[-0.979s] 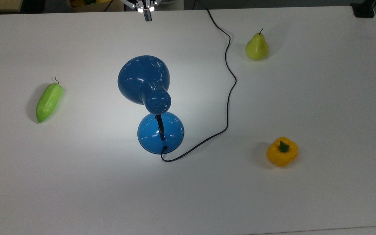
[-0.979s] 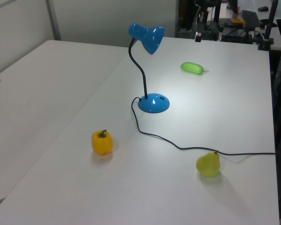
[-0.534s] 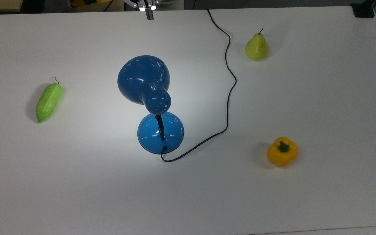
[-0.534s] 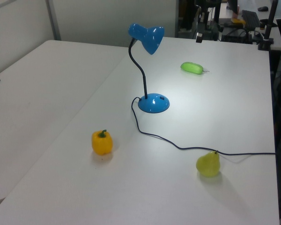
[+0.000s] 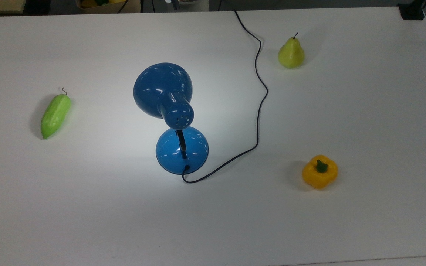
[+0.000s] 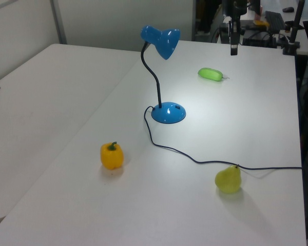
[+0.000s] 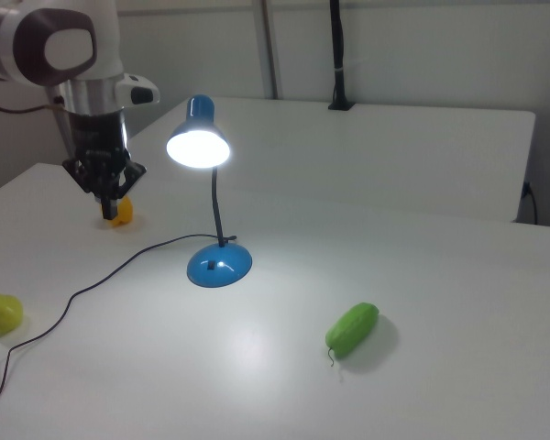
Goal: Turn off lamp
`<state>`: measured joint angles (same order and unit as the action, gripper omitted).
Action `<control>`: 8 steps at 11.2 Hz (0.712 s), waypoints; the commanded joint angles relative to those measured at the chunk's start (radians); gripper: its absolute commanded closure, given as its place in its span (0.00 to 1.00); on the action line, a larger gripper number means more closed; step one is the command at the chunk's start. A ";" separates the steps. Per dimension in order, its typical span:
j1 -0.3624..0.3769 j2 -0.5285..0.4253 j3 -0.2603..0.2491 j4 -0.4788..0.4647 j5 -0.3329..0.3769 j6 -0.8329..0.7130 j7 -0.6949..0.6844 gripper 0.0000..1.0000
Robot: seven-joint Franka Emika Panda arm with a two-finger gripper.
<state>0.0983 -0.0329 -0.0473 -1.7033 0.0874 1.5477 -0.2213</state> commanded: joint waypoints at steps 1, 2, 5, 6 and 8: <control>0.017 -0.083 -0.008 -0.198 0.005 0.122 -0.047 1.00; 0.017 -0.087 -0.008 -0.229 0.003 0.156 -0.046 1.00; 0.037 -0.087 -0.008 -0.395 -0.037 0.331 -0.030 1.00; 0.038 -0.082 -0.008 -0.422 -0.037 0.383 -0.021 1.00; 0.044 -0.075 -0.005 -0.481 -0.037 0.528 0.014 1.00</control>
<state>0.1220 -0.0720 -0.0471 -2.0897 0.0668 1.9234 -0.2471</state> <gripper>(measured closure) 0.991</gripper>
